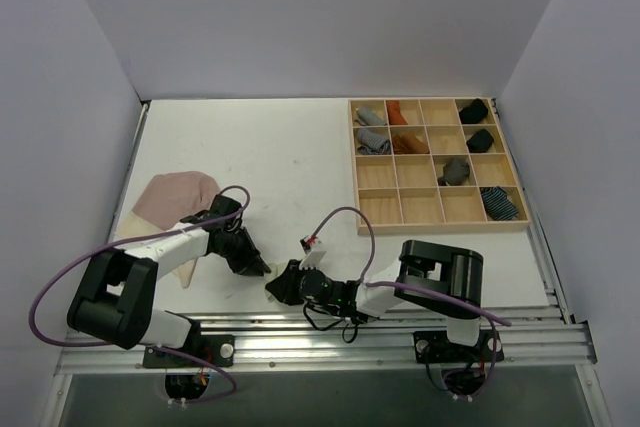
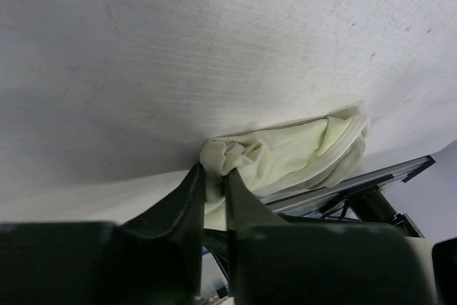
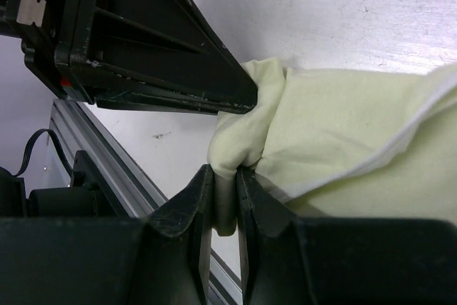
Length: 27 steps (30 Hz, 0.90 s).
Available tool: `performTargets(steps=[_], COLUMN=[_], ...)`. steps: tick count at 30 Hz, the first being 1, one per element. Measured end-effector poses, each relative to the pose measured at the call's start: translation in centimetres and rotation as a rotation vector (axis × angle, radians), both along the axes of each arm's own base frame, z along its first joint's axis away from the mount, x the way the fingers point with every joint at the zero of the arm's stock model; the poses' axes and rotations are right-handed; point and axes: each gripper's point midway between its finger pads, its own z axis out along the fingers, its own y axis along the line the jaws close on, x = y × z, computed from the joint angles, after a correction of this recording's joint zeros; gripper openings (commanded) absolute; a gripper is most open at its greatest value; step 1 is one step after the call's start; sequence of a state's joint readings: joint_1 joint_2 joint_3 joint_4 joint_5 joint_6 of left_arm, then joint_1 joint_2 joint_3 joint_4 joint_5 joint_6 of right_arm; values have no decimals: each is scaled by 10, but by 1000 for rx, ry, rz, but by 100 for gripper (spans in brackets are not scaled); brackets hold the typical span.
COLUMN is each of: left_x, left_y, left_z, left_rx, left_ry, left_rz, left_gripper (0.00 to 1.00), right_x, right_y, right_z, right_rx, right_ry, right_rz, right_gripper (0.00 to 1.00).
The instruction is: Roll the underwear
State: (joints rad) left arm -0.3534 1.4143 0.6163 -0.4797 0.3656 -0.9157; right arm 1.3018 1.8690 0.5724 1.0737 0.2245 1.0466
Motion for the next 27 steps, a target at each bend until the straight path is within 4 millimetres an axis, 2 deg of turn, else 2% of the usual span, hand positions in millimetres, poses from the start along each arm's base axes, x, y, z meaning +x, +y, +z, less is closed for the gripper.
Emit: performTargets(steps=[2,5,8,14,18,23,27], left_x=[1,1,0,-5,-1,6,-1], left_y=[-3,-8,-10,-3,8,18,28], left_z=[1,1,2,8,17,26,21], left_rx=[-9,-9,4,107,207,312,375], left_ry=[-9,-20,-35,-40,-40,-41,6], left_rz=[-8,-21,-31,-33,-14,10,23], left_gripper=[3,2,2,2,2,2,2], right_x=[0,0,0,-2,5,12,6], right_y=[1,0,-1,-13,-17,-14,-4], right_z=[0,0,1,4,16,36,44], right_rx=[-6,-16,-51,-254,-397,-508,-545], right_ry=[1,7,6,-13,-58,-143,-215], right_rz=[1,6,19,72,90,112,158], right_gripper=[8,21,27,32,35,36,37])
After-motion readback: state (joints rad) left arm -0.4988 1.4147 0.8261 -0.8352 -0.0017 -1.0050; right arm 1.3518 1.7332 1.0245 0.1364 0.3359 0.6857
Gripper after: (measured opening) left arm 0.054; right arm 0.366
